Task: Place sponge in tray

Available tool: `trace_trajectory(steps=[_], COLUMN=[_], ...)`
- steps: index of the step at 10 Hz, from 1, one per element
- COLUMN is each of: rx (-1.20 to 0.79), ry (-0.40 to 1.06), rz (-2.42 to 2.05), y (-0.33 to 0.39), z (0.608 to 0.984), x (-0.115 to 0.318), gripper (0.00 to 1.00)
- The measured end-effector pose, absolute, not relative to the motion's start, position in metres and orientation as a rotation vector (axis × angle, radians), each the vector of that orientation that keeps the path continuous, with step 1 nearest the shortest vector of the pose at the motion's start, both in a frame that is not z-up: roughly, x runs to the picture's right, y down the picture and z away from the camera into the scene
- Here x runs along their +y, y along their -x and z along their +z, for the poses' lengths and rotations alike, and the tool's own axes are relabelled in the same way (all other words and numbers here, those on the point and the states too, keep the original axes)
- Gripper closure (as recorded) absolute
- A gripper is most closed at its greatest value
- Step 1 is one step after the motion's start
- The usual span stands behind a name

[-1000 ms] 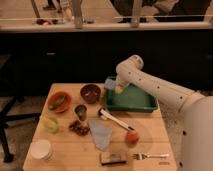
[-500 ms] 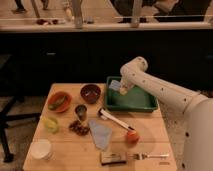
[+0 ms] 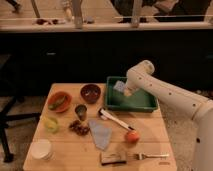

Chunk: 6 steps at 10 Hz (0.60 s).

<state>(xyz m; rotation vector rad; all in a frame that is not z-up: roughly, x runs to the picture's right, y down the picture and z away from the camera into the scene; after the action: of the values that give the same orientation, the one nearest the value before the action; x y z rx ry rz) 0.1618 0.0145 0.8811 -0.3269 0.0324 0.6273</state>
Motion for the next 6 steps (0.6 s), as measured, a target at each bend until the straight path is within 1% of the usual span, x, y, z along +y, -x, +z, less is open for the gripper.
trace_trajectory(steps=[5, 6], rx=[-0.013, -0.014], ry=[0.324, 0.325], rz=[0.671, 0.67], y=[-0.1649, -0.1638], z=[0.8813, 0.8815], x=[0.0209, 0.0207], gripper=[1.0, 0.96])
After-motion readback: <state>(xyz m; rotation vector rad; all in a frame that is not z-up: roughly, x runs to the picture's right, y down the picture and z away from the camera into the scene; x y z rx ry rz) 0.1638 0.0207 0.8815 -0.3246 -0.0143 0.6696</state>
